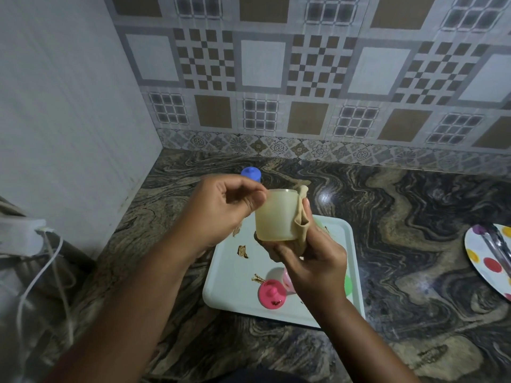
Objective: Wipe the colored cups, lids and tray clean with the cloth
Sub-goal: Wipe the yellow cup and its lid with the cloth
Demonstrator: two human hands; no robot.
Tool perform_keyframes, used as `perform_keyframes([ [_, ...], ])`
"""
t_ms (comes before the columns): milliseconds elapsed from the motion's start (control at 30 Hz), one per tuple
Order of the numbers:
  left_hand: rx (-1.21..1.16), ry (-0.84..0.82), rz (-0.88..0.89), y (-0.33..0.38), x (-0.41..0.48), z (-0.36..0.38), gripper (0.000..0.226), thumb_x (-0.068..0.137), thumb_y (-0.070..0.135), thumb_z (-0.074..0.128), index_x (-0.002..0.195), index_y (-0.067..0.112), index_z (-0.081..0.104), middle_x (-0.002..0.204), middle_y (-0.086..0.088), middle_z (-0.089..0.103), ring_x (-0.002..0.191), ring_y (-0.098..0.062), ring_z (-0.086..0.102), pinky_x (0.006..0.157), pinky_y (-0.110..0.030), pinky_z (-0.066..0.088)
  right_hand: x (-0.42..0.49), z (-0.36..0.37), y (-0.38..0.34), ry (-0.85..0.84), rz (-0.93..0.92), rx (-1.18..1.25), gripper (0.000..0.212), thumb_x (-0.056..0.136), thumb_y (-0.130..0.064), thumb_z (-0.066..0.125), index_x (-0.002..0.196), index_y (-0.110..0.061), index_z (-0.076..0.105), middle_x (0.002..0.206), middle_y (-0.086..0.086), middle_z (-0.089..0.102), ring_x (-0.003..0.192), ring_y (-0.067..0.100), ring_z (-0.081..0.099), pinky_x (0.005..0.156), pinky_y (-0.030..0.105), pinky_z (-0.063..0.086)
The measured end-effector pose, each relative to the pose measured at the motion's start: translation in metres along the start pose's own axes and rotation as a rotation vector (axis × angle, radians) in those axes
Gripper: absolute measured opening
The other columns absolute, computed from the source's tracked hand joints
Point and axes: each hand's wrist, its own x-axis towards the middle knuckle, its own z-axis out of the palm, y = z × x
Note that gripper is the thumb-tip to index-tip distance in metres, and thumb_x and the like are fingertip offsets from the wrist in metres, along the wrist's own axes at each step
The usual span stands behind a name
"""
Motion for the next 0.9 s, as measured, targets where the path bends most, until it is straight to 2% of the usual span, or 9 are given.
perform_keyframes([
  [100,0.113,0.0,0.038,0.005,0.002,-0.002,0.004,0.082,0.023,0.075,0.082,0.027,0.074,0.085,0.007,0.075,0.085,-0.008,0.071,0.086,-0.032,0.058,-0.001,0.002,-0.004,0.011,-0.12,-0.173,0.065,0.076,-0.027,0.087,0.12,0.015,0.064,0.072,-0.001,0.063,0.063,0.01,0.057,0.073,0.01,0.049],
  [167,0.244,0.001,0.081,0.009,0.002,-0.003,0.012,0.085,0.016,0.074,0.08,0.027,0.073,0.084,0.012,0.074,0.082,-0.002,0.068,0.08,-0.016,0.051,-0.002,0.004,-0.005,0.04,-0.246,-0.251,0.065,0.075,-0.018,0.089,0.127,0.008,0.061,0.102,0.021,0.075,0.092,0.019,0.072,0.086,0.013,0.053],
  [267,0.319,0.024,0.122,0.015,-0.003,0.001,0.011,0.086,0.014,0.074,0.08,0.024,0.073,0.083,0.013,0.073,0.083,0.002,0.065,0.074,-0.004,0.043,-0.002,0.005,-0.005,0.059,-0.341,-0.292,0.064,0.076,-0.015,0.088,0.129,0.007,0.059,0.129,0.03,0.062,0.121,0.026,0.065,0.101,0.02,0.051],
  [433,0.116,0.048,0.075,0.01,-0.006,0.001,0.005,0.085,0.022,0.074,0.085,0.026,0.075,0.086,0.011,0.076,0.083,-0.009,0.071,0.076,-0.024,0.056,-0.002,0.0,-0.01,0.046,-0.027,-0.114,0.092,0.07,-0.032,0.089,0.145,-0.001,0.046,0.09,0.007,0.075,0.07,0.019,0.067,0.067,0.032,0.059],
  [533,0.029,0.03,0.05,0.01,-0.007,-0.003,0.012,0.078,0.036,0.07,0.086,0.029,0.075,0.089,0.009,0.077,0.086,-0.014,0.072,0.08,-0.033,0.06,0.001,-0.002,-0.013,0.002,0.028,0.028,0.093,0.07,-0.037,0.085,0.147,-0.006,0.043,0.111,0.011,0.075,0.086,0.003,0.063,0.074,0.039,0.059],
  [600,0.05,0.02,0.061,0.009,-0.007,-0.004,0.013,0.078,0.037,0.07,0.087,0.03,0.075,0.09,0.011,0.076,0.088,-0.008,0.071,0.082,-0.028,0.058,0.002,-0.002,-0.015,-0.021,0.015,0.071,0.09,0.072,-0.035,0.084,0.146,-0.004,0.044,0.103,0.004,0.075,0.082,0.002,0.06,0.07,0.039,0.058],
  [700,0.139,0.038,0.059,0.009,-0.004,-0.006,0.004,0.083,0.024,0.075,0.083,0.028,0.074,0.086,0.01,0.076,0.087,-0.007,0.07,0.086,-0.033,0.057,-0.001,0.003,-0.013,-0.034,-0.101,-0.099,0.083,0.071,-0.024,0.088,0.137,0.009,0.051,0.09,0.002,0.07,0.082,-0.011,0.058,0.075,0.013,0.051],
  [833,0.339,0.044,0.091,0.017,-0.004,0.0,0.01,0.084,0.02,0.076,0.078,0.027,0.073,0.079,0.011,0.073,0.08,-0.006,0.067,0.081,-0.034,0.056,-0.003,0.01,-0.009,-0.005,-0.245,-0.261,0.068,0.079,-0.024,0.084,0.13,0.011,0.056,0.112,0.025,0.072,0.1,0.025,0.074,0.089,0.027,0.057],
  [900,0.362,0.061,0.113,0.02,-0.006,0.005,0.007,0.084,0.024,0.076,0.079,0.029,0.074,0.079,0.013,0.073,0.079,-0.004,0.067,0.079,-0.031,0.055,-0.005,0.012,-0.009,-0.015,-0.204,-0.245,0.068,0.08,-0.027,0.082,0.13,0.012,0.057,0.104,0.023,0.074,0.09,0.026,0.073,0.086,0.02,0.056],
])
